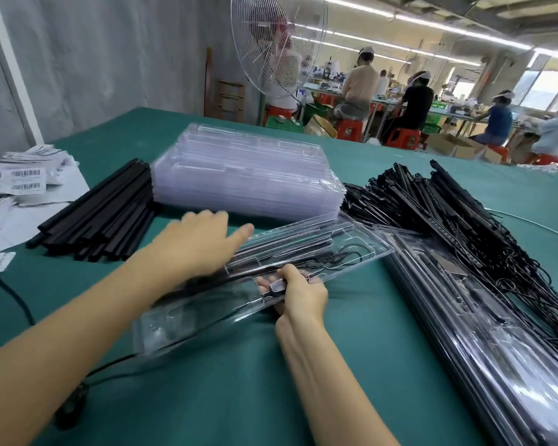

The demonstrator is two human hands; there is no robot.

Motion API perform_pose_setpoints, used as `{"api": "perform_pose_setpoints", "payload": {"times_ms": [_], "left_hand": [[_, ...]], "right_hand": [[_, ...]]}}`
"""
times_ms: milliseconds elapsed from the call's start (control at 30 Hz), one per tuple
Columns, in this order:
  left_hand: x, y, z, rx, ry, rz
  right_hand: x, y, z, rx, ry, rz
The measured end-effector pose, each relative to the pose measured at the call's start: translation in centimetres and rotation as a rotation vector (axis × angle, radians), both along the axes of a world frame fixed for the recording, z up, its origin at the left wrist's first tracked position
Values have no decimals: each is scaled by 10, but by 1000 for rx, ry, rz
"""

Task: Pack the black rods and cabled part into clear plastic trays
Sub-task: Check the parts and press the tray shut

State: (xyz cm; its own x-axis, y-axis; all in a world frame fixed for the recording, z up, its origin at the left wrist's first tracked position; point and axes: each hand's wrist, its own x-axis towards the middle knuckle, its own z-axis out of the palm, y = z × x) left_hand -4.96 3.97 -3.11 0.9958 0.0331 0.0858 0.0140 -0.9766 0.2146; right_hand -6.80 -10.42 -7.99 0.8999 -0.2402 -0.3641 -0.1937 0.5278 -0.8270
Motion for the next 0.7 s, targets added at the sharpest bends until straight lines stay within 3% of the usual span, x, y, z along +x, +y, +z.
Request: {"api": "perform_pose_setpoints", "payload": {"times_ms": [67,267,433,700], "left_hand": [[31,6,-7,64,-3,61],[79,13,-37,-280,198,60],[82,5,-35,-169,3,69],[87,-4,-22,-87,-167,82]], "right_hand": [[-2,0,-2,31,-2,-3],[1,-3,-6,-14,18,12],[3,-8,2,204,137,94],[7,-8,10,227,185,102]]}}
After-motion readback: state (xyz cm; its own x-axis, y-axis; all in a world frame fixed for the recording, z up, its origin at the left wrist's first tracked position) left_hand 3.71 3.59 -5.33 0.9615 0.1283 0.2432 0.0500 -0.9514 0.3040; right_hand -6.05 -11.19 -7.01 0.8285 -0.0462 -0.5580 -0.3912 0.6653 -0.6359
